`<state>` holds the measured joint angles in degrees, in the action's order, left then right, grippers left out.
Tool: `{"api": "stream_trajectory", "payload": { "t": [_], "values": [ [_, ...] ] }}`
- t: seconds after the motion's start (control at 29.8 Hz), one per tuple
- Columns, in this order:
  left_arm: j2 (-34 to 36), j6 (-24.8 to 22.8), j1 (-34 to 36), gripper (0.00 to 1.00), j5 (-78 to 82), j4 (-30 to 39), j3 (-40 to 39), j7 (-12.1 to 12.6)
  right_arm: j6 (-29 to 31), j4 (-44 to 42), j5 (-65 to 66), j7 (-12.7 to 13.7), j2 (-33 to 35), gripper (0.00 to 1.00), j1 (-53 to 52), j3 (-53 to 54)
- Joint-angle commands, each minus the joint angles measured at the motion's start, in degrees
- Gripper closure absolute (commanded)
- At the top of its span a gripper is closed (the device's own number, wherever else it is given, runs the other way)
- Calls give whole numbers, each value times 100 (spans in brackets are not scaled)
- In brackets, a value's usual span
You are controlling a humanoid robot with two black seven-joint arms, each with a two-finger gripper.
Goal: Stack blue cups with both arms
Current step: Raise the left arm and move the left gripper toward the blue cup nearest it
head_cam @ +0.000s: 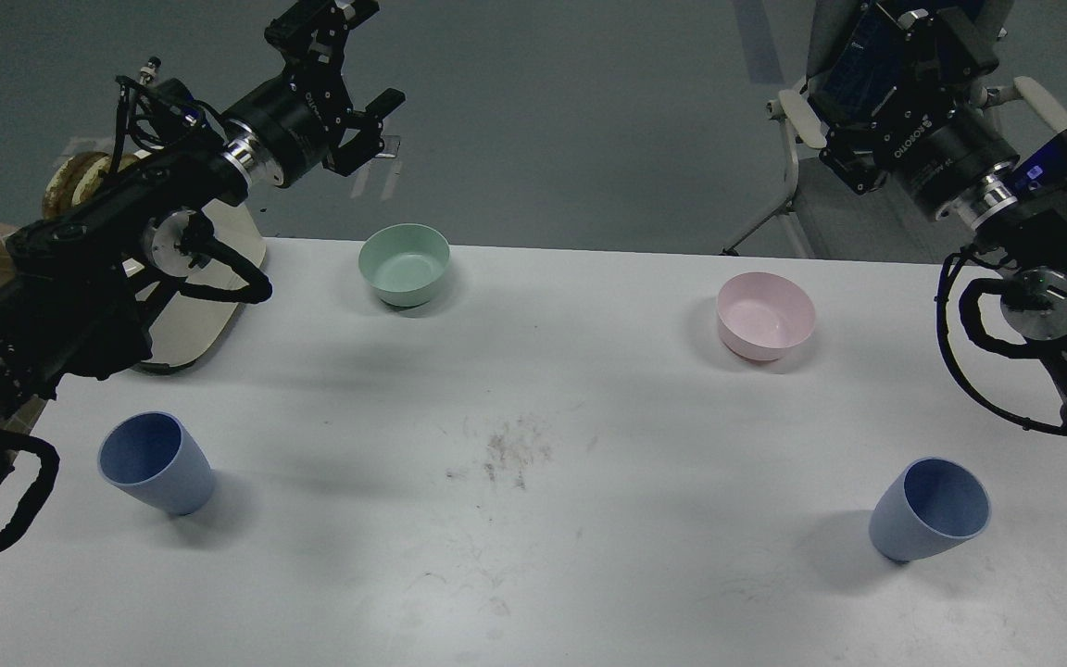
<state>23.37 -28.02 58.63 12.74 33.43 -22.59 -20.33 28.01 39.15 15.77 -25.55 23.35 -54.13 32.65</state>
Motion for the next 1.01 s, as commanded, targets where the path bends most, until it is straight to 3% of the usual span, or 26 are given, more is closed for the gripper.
{"api": "stream_trajectory", "payload": {
  "t": [0.0,0.23,0.5,0.77,0.97],
  "values": [
    [-26,2,-79,2,0,5,-9,-7,-1,-100,22,-134,-76,0,-9,31],
    [-149,2,-176,2,-105,-12,-114,-59,-1,-197,5,-170,-23,0,-45,22],
    [-228,2,-317,2,-96,-109,-1037,-77,-1,-224,-74,-161,-76,0,-71,31],
    [-219,2,-326,2,-79,-100,-985,20,-1,-522,-74,-82,-76,0,-53,-4],
    [-272,2,-413,2,1,-39,-976,-77,-1,-584,-66,-144,-312,0,-53,-5]
  ]
}}
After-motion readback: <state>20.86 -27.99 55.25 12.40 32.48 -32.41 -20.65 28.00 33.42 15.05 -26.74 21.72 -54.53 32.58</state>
